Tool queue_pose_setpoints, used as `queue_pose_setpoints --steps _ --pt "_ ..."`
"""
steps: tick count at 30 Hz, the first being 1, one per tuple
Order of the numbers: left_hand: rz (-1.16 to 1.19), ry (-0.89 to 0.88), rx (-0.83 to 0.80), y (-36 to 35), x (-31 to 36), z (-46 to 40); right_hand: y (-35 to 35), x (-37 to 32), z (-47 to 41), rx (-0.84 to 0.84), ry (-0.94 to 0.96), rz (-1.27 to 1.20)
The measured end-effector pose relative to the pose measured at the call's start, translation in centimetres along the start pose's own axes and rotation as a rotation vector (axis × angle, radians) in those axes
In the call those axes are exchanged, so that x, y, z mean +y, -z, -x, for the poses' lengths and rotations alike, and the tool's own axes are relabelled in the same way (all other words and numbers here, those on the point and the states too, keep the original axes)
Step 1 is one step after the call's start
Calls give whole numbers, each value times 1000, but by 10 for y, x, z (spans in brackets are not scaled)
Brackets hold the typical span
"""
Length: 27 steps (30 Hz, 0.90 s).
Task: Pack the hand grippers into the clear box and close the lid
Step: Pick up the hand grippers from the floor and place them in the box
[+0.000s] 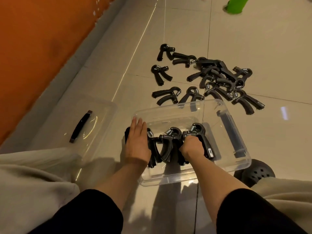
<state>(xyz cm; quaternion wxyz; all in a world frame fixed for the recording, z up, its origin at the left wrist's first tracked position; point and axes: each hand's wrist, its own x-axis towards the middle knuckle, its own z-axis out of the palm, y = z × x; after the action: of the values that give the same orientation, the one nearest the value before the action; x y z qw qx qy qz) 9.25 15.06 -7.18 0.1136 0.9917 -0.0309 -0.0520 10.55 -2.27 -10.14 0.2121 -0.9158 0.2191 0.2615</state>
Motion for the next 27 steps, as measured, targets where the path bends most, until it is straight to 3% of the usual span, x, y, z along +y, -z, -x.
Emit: queue_pose_setpoints --steps 7,13,27 --pt "-2 10 -25 3 2 1 -2 2 -5 62 -27 -16" --pt "3 17 -39 4 1 1 -3 4 -4 -44 -25 -48" --pt "-18 20 -74 11 5 2 -9 2 -11 -18 -57 -140"
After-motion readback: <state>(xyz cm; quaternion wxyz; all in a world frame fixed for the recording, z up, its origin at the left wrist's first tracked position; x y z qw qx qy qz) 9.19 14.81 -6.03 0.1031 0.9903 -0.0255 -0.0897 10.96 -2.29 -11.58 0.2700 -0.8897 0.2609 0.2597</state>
